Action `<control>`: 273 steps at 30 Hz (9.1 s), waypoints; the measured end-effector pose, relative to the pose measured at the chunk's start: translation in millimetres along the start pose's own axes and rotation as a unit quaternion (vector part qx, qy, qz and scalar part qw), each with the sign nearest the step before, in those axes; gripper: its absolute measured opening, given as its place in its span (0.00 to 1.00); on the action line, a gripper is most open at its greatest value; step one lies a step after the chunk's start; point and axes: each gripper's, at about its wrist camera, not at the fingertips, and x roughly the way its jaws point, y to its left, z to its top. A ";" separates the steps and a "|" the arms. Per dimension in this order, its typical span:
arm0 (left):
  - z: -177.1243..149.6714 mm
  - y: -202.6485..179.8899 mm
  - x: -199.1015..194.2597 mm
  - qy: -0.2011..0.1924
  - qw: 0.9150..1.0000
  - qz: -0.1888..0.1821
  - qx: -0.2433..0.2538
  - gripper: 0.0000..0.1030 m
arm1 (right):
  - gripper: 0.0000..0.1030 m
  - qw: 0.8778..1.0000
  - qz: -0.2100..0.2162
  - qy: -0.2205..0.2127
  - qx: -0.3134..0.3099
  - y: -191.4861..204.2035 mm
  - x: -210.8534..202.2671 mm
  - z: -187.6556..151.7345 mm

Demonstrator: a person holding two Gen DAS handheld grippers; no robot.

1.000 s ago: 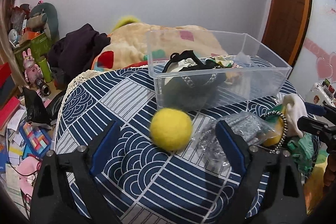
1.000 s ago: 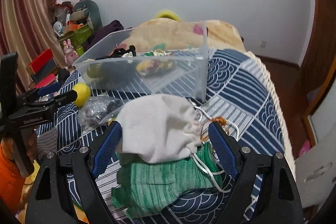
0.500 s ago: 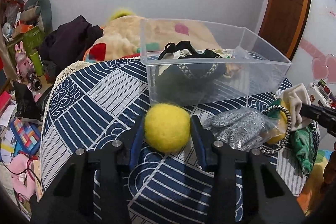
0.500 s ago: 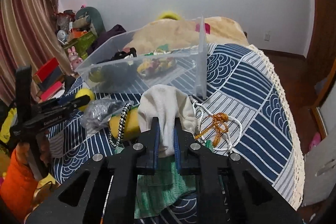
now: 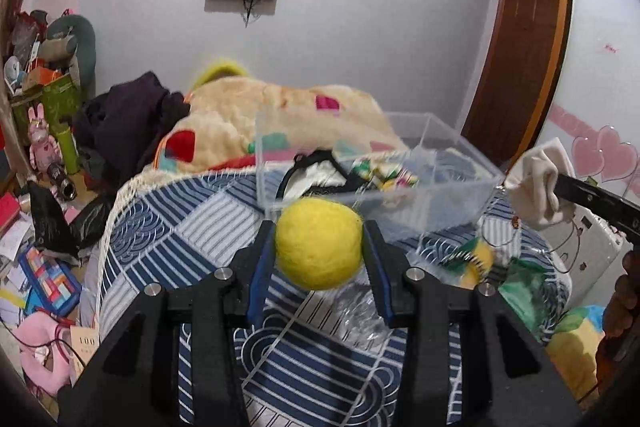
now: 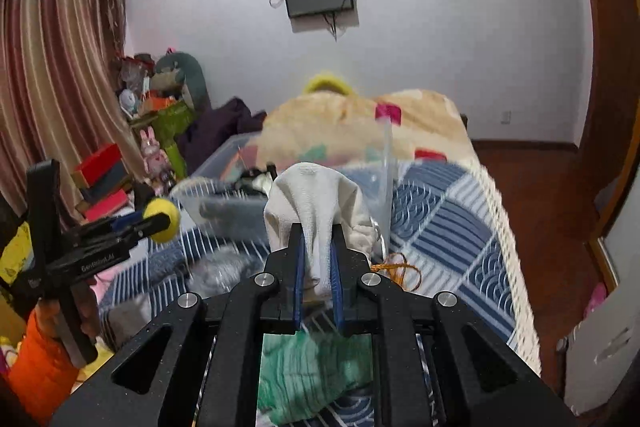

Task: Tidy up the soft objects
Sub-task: 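Place the yellow ball into the box with the left tool while the right tool drops the white cloth, then grasp the bagged silver glove with the left tool while the right tool grasps the yellow sponge, then place the bagged glove into the box with the left tool while the right tool drops the sponge, then grasp the beaded bracelet with the left tool while the right tool grasps the green sock, then drop the bracelet into the box with the left tool while the right tool drops the green sock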

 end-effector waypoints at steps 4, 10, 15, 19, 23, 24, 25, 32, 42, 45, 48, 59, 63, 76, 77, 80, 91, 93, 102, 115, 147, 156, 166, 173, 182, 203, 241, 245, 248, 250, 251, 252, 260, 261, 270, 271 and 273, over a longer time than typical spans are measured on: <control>14.9 -7.1 -7.1 -0.019 1.000 -0.002 0.012 0.42 | 0.10 1.000 0.002 -0.027 -0.015 8.7 -1.7 17.9; 37.9 -14.6 -6.5 -0.040 0.999 -0.008 0.022 0.42 | 0.10 0.998 0.004 -0.059 -0.033 20.9 4.6 42.0; 51.4 -20.6 5.9 -0.039 0.999 -0.022 0.021 0.42 | 0.10 0.997 0.003 -0.064 -0.051 30.6 19.9 55.6; 58.7 -24.2 24.3 -0.028 0.999 -0.026 0.017 0.42 | 0.10 0.997 0.001 -0.046 -0.059 32.6 37.3 55.4; 60.8 -24.0 44.6 -0.016 1.000 -0.014 0.015 0.42 | 0.10 0.998 -0.004 -0.012 -0.065 34.1 63.5 50.1; 60.7 -22.7 48.9 -0.012 1.000 -0.012 0.013 0.42 | 0.10 0.998 -0.008 0.000 -0.068 34.7 73.2 47.0; 60.4 -21.3 54.6 -0.006 1.000 -0.010 0.011 0.42 | 0.10 0.998 -0.011 0.007 -0.069 35.0 77.8 46.7; 56.2 -11.9 88.2 0.023 1.000 0.015 0.013 0.42 | 0.10 0.994 -0.025 0.075 -0.075 32.6 121.1 37.0; 43.6 -1.5 105.4 0.045 0.998 0.030 0.013 0.42 | 0.11 0.990 -0.031 0.112 -0.075 22.0 125.1 22.2; 42.8 -1.5 103.0 0.050 0.998 0.027 0.008 0.45 | 0.17 0.990 -0.030 0.112 -0.074 21.5 122.0 25.1; 44.3 -1.4 97.3 0.050 0.999 0.018 0.000 0.45 | 0.28 0.991 -0.032 0.100 -0.077 24.1 115.7 27.5; 46.7 -9.1 46.9 0.005 1.000 0.009 0.004 0.62 | 0.55 0.996 -0.032 0.038 -0.075 26.1 68.6 32.1; 35.5 -11.9 32.6 0.005 1.000 0.008 0.014 0.70 | 0.55 0.995 -0.037 0.031 -0.082 25.9 52.6 20.2; -31.2 -16.7 36.5 0.092 0.996 -0.011 0.013 0.73 | 0.56 0.992 -0.041 0.094 -0.068 8.7 53.9 -24.5; -37.1 -18.2 38.7 0.100 0.995 -0.012 0.016 0.73 | 0.56 0.992 -0.040 0.099 -0.064 5.5 55.2 -27.5; -48.2 -22.9 44.1 0.115 0.993 -0.018 0.022 0.73 | 0.56 0.991 -0.034 0.120 -0.044 -3.2 63.7 -32.9; -40.4 -29.9 74.7 0.128 0.991 -0.033 0.006 0.73 | 0.55 0.989 0.011 0.142 -0.039 7.5 79.2 -42.1; -43.0 -32.9 77.1 0.129 0.991 -0.034 0.008 0.73 | 0.55 0.989 0.019 0.144 -0.037 8.0 83.9 -43.4; -47.6 -34.2 72.5 0.116 0.992 -0.050 0.006 0.41 | 0.24 0.989 0.049 0.132 -0.035 15.0 78.3 -47.0; -42.5 -21.3 44.4 0.093 0.995 -0.042 0.002 0.25 | 0.23 0.995 -0.051 0.071 -0.053 0.0 38.4 -29.1; -32.3 -37.6 30.9 0.077 0.996 -0.042 0.022 0.25 | 0.23 0.992 -0.048 0.054 -0.108 32.3 41.2 -18.9; -11.8 -27.4 9.1 0.034 0.998 -0.053 0.003 0.25 | 0.23 0.994 -0.055 0.010 -0.098 30.5 24.9 2.6; 30.7 -19.4 6.5 -0.022 0.999 -0.031 0.002 0.25 | 0.23 0.993 -0.072 -0.021 -0.090 25.7 37.0 30.0; 45.4 -16.2 41.1 -0.017 1.000 -0.018 -0.002 0.25 | 0.23 0.994 -0.079 0.018 -0.075 12.6 73.5 31.2; 38.2 -26.3 91.2 0.024 0.999 0.001 0.030 0.25 | 0.23 0.992 -0.072 0.070 -0.071 9.0 99.6 19.9; 36.8 -35.2 27.4 0.002 0.999 -0.024 0.031 0.60 | 0.81 0.994 -0.079 0.019 -0.073 14.5 44.9 27.0; -65.4 -68.8 53.8 0.140 0.986 -0.081 0.031 0.11 | 0.25 0.990 -0.020 0.129 -0.052 12.1 33.8 -86.3; -63.7 -65.4 48.6 0.132 0.988 -0.080 0.026 0.07 | 0.22 0.992 -0.027 0.112 -0.043 8.8 27.5 -78.7; -58.4 -63.3 41.7 0.117 0.990 -0.079 0.022 0.06 | 0.22 0.994 -0.026 0.097 -0.033 4.6 22.5 -69.9; -53.1 -61.2 36.2 0.107 0.991 -0.079 0.019 0.06 | 0.22 0.996 -0.027 0.085 -0.028 4.0 19.9 -63.1; -49.6 -59.3 32.5 0.099 0.992 -0.078 0.016 0.06 | 0.22 0.996 -0.027 0.080 -0.027 4.2 19.0 -59.6; -46.4 -57.3 29.2 0.093 0.993 -0.077 0.014 0.06 | 0.22 0.997 -0.027 0.073 -0.026 4.2 18.1 -55.5; -10.6 -37.1 7.7 0.035 0.997 -0.064 -0.004 0.06 | 0.22 0.999 -0.022 0.030 -0.030 12.7 19.8 -24.0; -6.7 -36.4 6.5 0.029 0.998 -0.062 -0.005 0.06 | 0.22 0.999 -0.021 0.027 -0.031 13.6 20.8 -20.8; 38.8 -22.5 4.8 -0.040 0.999 -0.020 -0.009 0.06 | 0.22 0.999 -0.013 -0.004 -0.040 23.9 39.3 14.2; 43.2 -20.4 8.2 -0.043 0.999 -0.018 -0.013 0.06 | 0.22 0.999 -0.012 -0.005 -0.041 24.8 43.0 17.3; 51.3 -15.7 15.1 -0.047 0.999 -0.015 -0.023 0.06 | 0.22 0.999 -0.009 -0.003 -0.041 26.6 50.6 21.6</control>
